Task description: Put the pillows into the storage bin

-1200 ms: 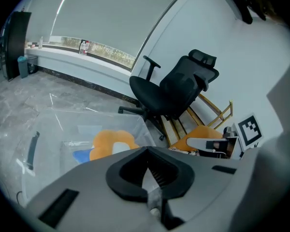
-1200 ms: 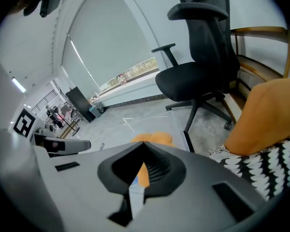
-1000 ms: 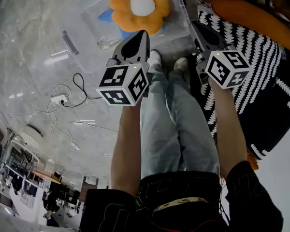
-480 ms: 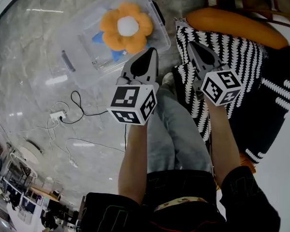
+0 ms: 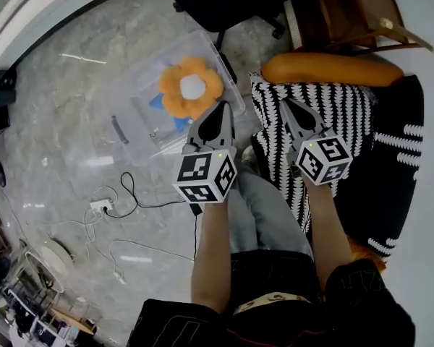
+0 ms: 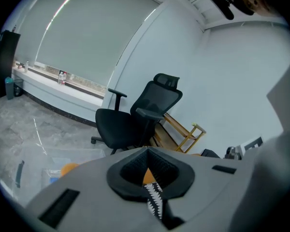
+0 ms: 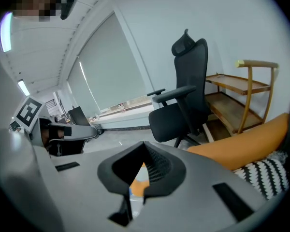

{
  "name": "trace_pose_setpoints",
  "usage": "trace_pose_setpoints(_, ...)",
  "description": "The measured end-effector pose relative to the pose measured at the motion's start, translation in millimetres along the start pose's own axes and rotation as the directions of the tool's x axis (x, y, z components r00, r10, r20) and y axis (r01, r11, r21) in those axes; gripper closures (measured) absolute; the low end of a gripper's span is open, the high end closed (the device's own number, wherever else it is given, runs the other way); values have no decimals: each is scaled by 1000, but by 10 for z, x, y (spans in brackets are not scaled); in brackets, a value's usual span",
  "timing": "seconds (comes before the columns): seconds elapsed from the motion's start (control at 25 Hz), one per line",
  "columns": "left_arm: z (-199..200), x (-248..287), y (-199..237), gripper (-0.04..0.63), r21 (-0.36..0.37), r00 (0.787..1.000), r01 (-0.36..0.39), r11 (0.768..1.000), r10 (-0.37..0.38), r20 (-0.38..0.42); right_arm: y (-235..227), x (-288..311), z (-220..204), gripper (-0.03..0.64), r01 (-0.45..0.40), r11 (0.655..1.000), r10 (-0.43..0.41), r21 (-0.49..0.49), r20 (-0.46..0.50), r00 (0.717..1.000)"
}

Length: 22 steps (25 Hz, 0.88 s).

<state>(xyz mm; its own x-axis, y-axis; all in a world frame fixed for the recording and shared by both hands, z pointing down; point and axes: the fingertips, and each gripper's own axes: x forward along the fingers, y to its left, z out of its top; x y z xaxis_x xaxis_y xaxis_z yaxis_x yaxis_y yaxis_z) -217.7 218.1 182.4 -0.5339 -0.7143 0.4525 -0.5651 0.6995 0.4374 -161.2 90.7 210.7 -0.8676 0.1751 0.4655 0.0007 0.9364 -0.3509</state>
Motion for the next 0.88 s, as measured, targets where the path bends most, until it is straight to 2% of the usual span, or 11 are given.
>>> trace_pose_setpoints(0.32,599,-198,-592,600,72,998,-10,997,6,58,-78,-642,660,614,56,998,-55,-8,107,993)
trace_pose_setpoints(0.52,830,-298,-1014,600,155,998,-11,988,1,65,-142,-1062,1166,614,95,995,-92,-5,209,974)
trace_pose_setpoints(0.76,1321,-336,-1548,600,238,989,53,970,-84,123,-235,-1569,1769,614,147,989,-140,1,301,943)
trace_pose_setpoints(0.88,1604,-356,-1853,600,286,977,84,954,-135,163,-332,-1837,2042,614,155,985,-172,76,356,918)
